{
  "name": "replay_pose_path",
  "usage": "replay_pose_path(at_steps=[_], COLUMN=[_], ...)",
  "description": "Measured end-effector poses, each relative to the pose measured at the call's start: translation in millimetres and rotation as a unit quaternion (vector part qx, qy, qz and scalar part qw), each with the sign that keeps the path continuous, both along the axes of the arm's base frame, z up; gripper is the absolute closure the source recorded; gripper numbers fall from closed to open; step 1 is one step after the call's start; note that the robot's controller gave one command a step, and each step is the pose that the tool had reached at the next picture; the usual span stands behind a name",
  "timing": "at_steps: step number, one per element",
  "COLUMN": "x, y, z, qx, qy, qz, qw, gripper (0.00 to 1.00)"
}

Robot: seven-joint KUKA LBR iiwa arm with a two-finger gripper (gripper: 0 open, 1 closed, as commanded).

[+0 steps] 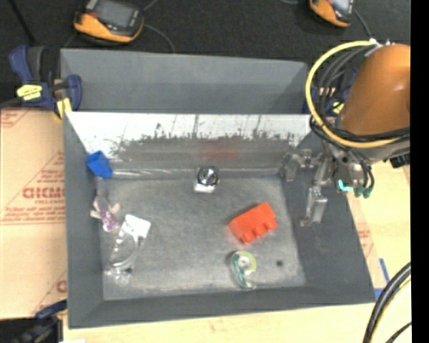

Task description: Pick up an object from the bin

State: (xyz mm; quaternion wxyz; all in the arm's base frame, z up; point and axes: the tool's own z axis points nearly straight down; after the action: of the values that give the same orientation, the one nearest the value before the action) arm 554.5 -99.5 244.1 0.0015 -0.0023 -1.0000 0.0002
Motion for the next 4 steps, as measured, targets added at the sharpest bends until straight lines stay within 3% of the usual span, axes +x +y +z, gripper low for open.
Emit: replay_pose_path(at_steps=[1,2,3,4], x=[30.5,15.4,14.2,16.9], y=[26,33,27,22], z=[-176,-142,-132,-175], qx=[0.000,0.001,-0.001,0.000], qy=[-0.0020,-0.0023,-0.0043,-0.0023], qz=[0.220,0.170,0.171,0.203], qw=[0.9756,0.9855,0.9853,0.9791], gripper=[0.00,0.00,0.00,0.00])
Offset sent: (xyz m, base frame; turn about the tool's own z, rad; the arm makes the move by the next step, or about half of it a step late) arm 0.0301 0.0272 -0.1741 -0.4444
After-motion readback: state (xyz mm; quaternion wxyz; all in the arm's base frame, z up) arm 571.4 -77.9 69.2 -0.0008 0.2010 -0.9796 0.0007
